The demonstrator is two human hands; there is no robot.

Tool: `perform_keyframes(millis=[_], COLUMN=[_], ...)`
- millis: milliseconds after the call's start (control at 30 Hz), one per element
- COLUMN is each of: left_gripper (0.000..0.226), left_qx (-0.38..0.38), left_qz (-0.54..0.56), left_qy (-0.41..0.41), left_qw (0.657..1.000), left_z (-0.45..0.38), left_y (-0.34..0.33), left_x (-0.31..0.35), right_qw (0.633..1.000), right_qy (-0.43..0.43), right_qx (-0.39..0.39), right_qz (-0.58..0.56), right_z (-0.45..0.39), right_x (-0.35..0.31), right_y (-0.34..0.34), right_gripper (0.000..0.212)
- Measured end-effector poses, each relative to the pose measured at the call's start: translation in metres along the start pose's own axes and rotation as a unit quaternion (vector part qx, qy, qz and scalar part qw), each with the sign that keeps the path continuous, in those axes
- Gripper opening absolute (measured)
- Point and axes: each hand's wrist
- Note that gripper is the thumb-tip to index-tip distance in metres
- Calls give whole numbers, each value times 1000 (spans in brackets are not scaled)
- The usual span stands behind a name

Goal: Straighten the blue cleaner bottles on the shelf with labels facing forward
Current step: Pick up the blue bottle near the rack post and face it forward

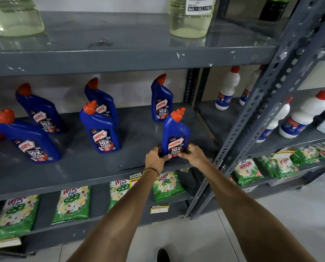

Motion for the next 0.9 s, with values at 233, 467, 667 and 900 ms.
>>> perform_keyframes(millis=[233,467,667,900], left_gripper=[45,45,48,47], left_qx=[-5,-10,-15,-22], left_qz=[6,0,-4,-8], left_qy=[-7,-10,-11,-24], left_qw=[1000,1000,1000,999], left_z=[2,3,2,1], left_y=[2,3,4,4], left_x=[-1,-2,-2,-7], right_qw=[1000,1000,1000,1000], right_qy=[-6,-7,-11,-11], right_qx=[5,3,-5,-12], right_qz=[0,-12,-12,-26], right_z=[0,0,-2,-3], right_x=[2,2,2,5], right_y=[-1,-1,2,2], right_gripper=[40,40,38,37])
Point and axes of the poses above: each hand's wrist, its own z-axis away from the middle knuckle, its own y-axis out of the back of the hand, x = y × z, and after that the axes turned 8 degrees about x, right-handed
